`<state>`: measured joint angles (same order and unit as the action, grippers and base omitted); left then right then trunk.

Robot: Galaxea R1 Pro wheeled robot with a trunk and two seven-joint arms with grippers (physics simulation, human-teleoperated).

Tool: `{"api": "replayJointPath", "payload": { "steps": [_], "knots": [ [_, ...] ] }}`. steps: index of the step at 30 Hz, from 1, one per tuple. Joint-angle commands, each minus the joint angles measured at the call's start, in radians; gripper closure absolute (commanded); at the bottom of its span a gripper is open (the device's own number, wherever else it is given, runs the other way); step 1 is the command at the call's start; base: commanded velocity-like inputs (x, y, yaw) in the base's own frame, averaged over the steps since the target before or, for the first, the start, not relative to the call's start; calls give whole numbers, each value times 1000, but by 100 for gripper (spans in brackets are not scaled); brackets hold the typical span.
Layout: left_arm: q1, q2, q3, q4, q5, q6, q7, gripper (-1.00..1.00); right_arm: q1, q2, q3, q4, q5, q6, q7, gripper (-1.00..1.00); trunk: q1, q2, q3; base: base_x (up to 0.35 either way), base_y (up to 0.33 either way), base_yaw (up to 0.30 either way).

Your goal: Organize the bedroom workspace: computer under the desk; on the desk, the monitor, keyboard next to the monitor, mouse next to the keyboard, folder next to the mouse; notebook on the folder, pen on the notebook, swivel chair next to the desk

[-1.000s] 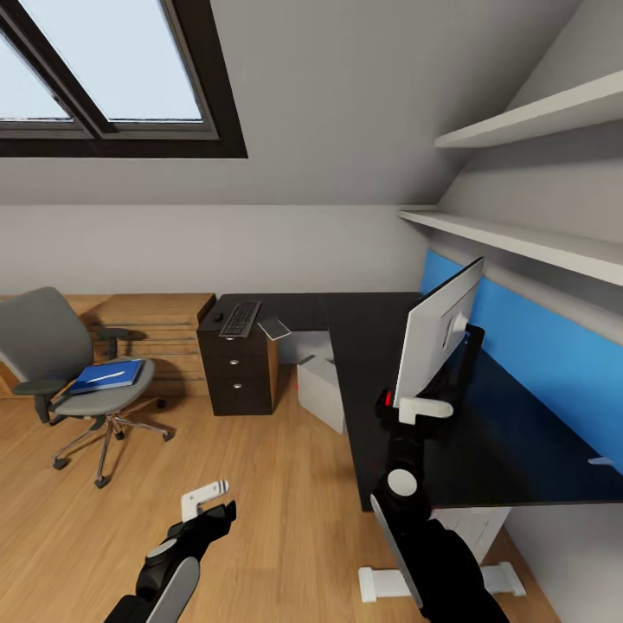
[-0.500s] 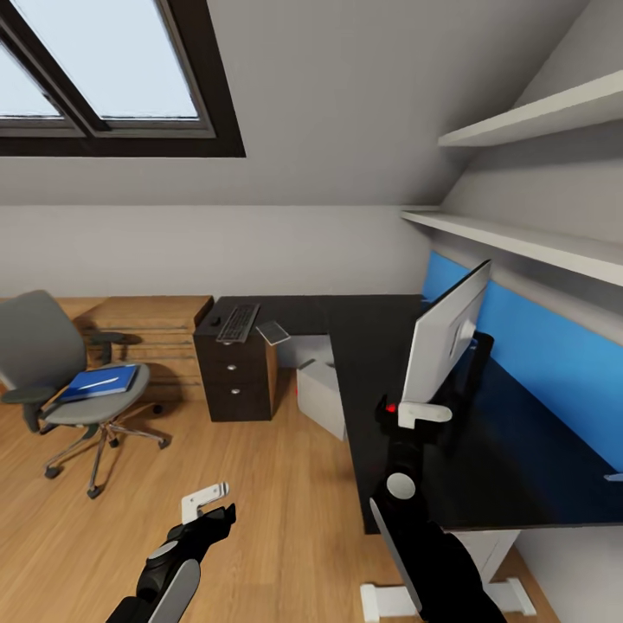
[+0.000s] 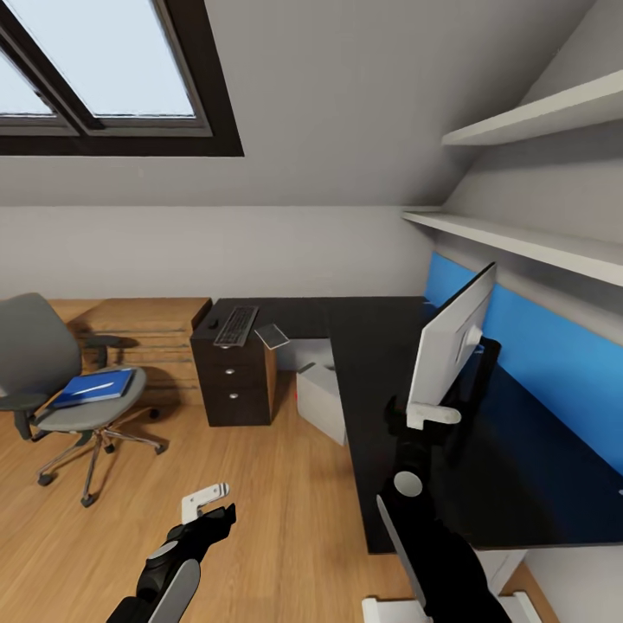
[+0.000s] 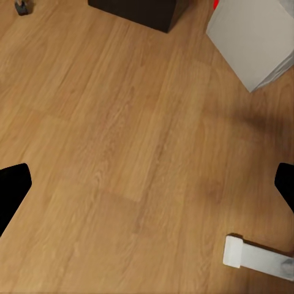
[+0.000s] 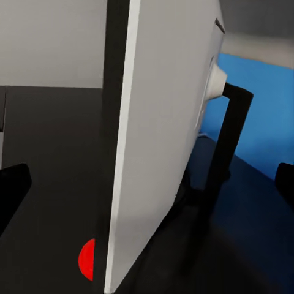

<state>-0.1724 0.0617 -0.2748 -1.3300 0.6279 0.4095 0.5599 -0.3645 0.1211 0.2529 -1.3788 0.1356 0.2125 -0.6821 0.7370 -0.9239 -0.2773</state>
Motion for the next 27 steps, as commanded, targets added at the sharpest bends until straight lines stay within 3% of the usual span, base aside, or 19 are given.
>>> {"api": "replayJointPath", "payload": {
  "steps": [1, 27],
  "knots": [
    [-1, 1, -3, -1, 8, 1, 9, -100, -1, 0, 0, 0, 9, 10, -4, -100, 0, -1, -1, 99, 0, 0],
    [-1, 0, -4, -1, 10, 2, 9, -100, -1, 0, -23, 1, 9, 10, -4, -100, 0, -1, -1, 69, 0, 0]
  ]
}}
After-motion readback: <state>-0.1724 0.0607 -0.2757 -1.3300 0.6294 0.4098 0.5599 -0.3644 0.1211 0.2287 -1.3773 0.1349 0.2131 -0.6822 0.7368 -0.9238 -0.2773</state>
